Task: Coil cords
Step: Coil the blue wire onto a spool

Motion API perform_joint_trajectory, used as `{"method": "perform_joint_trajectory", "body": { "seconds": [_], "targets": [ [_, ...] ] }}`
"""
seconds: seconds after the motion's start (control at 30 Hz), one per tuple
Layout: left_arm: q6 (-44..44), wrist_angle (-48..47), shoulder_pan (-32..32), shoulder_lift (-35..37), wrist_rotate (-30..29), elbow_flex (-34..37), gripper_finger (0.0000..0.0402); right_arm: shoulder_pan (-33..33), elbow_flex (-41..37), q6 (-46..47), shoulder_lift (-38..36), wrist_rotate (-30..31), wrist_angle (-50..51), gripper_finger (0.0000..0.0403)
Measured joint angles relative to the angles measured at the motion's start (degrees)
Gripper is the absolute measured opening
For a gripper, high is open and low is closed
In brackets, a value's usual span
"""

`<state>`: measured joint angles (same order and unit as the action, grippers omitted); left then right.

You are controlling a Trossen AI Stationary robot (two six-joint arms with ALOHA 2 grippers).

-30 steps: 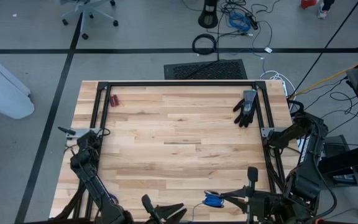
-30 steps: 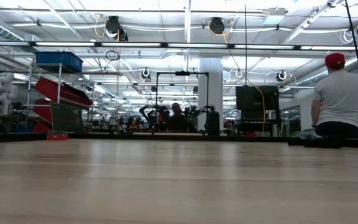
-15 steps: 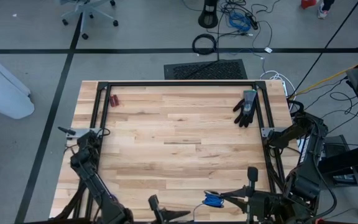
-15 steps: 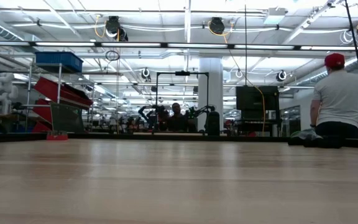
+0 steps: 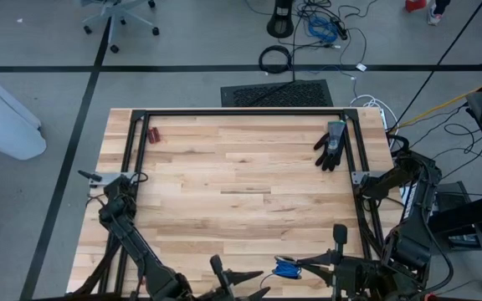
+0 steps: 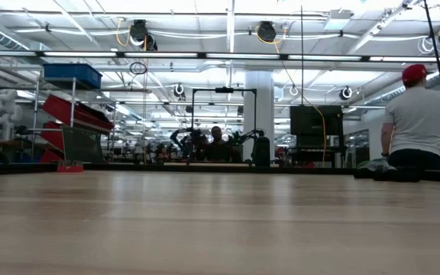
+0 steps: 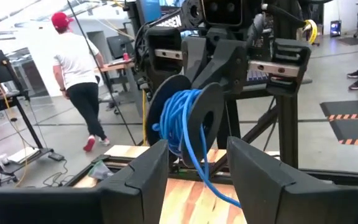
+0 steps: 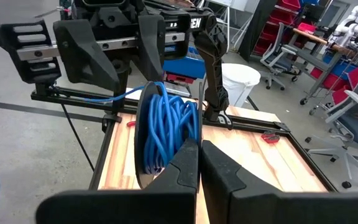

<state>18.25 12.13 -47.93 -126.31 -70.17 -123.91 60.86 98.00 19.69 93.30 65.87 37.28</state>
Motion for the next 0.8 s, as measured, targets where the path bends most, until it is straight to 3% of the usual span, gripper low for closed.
{"method": "perform_joint_trajectory", "body": {
  "seconds": [0.4,0.53,0.73,0.8],
  "targets": [
    [-3.0,-3.5,1.1,-0.1,-0.6,0.0,0.0141,0.0,0.0,-1.2,0.0,-0.1,-1.2,0.0],
    [-2.9,-3.7,1.3,-0.1,-0.7,0.0,0.0102,0.0,0.0,-2.4,0.0,-0.2,-2.3,0.0],
    [-1.6,-3.7,1.2,-0.1,-0.7,0.0,0.0014,0.0,0.0,-2.6,0.0,-0.2,-2.4,0.0],
    [-1.4,-3.7,1.2,-0.1,-1.0,0.0,0.0009,0.0,0.0,-2.6,0.0,-0.2,-2.4,0.0]
  ]
}}
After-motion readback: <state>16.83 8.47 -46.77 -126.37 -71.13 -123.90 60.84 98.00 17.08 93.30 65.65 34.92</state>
